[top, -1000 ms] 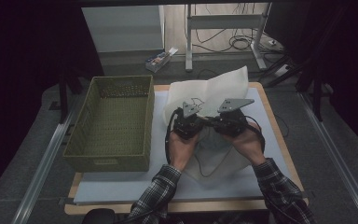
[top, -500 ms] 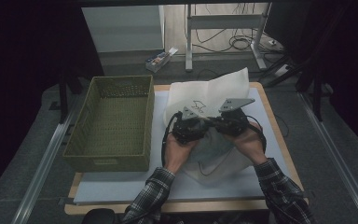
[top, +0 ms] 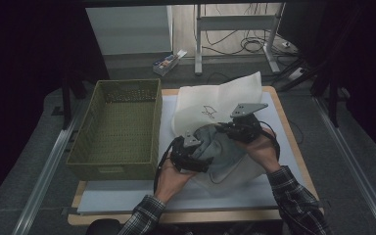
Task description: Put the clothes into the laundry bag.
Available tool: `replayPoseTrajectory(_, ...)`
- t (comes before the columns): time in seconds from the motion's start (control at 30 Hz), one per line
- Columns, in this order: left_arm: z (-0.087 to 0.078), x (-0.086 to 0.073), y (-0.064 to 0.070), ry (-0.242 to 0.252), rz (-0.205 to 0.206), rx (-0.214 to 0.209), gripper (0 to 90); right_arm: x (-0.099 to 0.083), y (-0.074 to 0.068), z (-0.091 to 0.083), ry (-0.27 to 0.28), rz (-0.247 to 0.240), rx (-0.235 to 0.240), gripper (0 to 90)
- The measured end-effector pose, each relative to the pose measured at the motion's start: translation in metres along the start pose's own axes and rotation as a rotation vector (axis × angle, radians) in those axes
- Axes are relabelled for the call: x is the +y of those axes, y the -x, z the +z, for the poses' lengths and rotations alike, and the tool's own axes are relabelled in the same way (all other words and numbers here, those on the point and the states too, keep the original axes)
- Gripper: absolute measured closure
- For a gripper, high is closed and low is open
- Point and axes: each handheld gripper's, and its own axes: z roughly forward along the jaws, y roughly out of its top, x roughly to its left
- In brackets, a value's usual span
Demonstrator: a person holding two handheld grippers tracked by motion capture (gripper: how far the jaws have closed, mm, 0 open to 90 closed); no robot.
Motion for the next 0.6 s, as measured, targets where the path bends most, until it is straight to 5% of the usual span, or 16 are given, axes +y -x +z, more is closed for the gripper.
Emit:
replayPoseTrajectory(0.17, 0.003, -0.017, 0.001, -0.039, -0.006, -0.035, 28.4, 0.0, 0.0, 0.0, 0.0, 0.0, -0.001, 85.7)
replayPoseTrajectory(0.3, 0.004, -0.019, -0.002, -0.066, -0.058, -0.101, 67.7, -0.001, 0.001, -0.001, -0.002, 0.001, -0.002, 85.7)
replayPoseTrajectory(0.37, 0.004, -0.017, -0.004, -0.065, -0.061, -0.101, 81.0, -0.001, 0.001, -0.001, -0.003, 0.0, 0.0, 85.7)
replayPoseTrajectory(0.6, -0.003, 0.013, 0.002, 0.038, -0.02, -0.101, 83.8, 0.001, -0.004, 0.003, -0.002, -0.004, 0.008, 85.8)
